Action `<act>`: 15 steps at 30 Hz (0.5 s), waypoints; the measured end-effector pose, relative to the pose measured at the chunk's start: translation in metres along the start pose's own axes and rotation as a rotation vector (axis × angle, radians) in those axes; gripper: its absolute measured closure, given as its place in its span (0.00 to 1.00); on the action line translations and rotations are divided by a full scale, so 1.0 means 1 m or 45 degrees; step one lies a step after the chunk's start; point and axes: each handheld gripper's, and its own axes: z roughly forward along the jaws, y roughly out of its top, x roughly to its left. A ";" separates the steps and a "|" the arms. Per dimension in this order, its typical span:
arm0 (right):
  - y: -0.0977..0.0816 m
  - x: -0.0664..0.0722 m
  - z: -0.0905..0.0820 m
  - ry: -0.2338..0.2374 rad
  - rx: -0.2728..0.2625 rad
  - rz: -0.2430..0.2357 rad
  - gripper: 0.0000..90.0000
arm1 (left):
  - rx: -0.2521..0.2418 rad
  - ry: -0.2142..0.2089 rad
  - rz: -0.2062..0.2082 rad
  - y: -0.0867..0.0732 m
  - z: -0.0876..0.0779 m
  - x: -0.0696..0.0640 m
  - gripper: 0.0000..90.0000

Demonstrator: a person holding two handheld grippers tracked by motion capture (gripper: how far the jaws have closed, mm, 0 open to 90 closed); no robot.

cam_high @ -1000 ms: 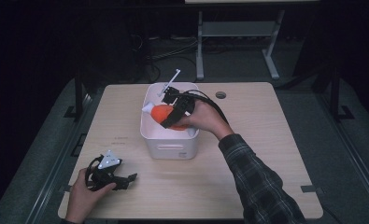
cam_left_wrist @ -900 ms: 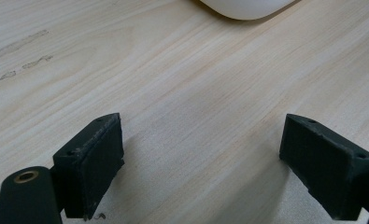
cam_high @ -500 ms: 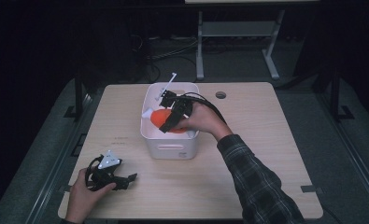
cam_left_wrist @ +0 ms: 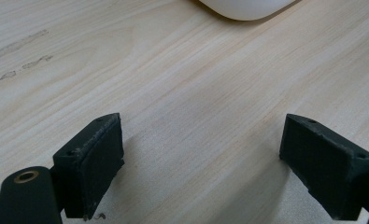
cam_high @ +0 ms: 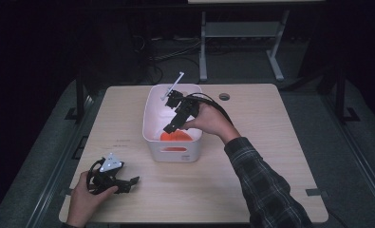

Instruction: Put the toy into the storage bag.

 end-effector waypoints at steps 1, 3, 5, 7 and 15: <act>-0.001 0.000 -0.002 -0.005 -0.003 0.002 0.14 | 0.001 0.000 0.000 0.000 0.000 0.000 0.14; -0.003 0.000 -0.006 -0.015 -0.007 0.005 0.14 | 0.001 0.000 0.000 0.000 0.000 0.000 0.14; -0.005 0.000 -0.011 -0.021 -0.016 0.009 0.13 | 0.002 -0.001 -0.001 0.000 0.000 0.000 0.14; -0.007 -0.001 -0.016 -0.026 -0.033 0.007 0.13 | 0.002 -0.002 -0.001 0.000 0.000 0.000 0.14; -0.014 -0.005 -0.034 -0.044 -0.071 0.022 0.12 | 0.000 -0.003 -0.003 0.000 0.000 0.000 0.14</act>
